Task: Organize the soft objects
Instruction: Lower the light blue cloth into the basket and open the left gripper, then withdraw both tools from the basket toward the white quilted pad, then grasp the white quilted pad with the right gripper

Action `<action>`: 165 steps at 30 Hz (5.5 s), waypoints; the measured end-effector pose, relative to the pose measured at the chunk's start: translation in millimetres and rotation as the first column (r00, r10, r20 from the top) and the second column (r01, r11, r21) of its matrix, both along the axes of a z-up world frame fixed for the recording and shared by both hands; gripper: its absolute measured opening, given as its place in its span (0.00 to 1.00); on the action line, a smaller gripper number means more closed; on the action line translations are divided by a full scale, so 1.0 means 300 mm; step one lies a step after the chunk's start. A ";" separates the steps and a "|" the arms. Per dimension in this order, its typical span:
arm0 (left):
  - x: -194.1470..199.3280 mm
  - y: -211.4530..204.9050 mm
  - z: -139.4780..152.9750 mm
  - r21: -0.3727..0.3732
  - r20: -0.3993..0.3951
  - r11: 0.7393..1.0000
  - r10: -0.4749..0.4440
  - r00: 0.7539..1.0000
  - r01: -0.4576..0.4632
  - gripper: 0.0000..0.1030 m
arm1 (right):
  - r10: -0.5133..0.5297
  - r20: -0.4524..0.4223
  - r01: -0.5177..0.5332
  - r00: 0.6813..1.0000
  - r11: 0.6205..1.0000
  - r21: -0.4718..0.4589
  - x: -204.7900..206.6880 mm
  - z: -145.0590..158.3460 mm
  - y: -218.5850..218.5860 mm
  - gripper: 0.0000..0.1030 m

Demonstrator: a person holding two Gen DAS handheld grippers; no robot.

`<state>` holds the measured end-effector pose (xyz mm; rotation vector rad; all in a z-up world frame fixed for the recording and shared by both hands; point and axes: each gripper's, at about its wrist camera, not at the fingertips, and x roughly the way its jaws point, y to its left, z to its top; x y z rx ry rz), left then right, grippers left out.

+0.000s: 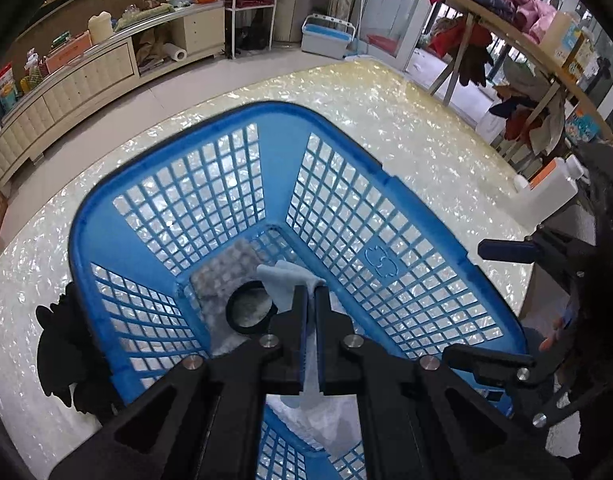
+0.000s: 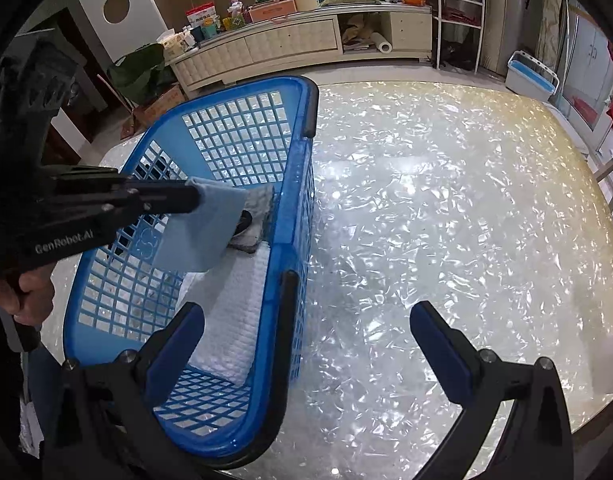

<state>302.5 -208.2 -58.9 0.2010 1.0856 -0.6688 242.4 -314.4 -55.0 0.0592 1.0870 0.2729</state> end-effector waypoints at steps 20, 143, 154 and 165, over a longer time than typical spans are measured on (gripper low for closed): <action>-0.009 -0.032 -0.024 0.052 -0.014 0.998 0.026 1.000 -0.026 0.60 | 0.003 -0.006 -0.003 1.000 0.999 0.038 -0.023 -0.007 -0.030 1.00; -0.341 1.060 -0.307 0.024 -0.010 0.872 0.490 0.872 -0.489 1.00 | 0.228 -0.142 -0.258 0.963 0.931 -0.258 0.020 -0.351 0.965 1.00; -0.331 1.055 -0.334 0.020 -0.018 0.871 0.490 0.871 -0.490 1.00 | 0.212 -0.137 -0.242 0.968 0.932 -0.268 0.037 -0.387 0.932 0.54; -0.384 1.045 -0.243 -0.010 0.014 0.869 0.494 0.869 -0.494 1.00 | 0.218 -0.133 -0.244 0.967 0.940 -0.237 0.001 -0.352 0.867 0.17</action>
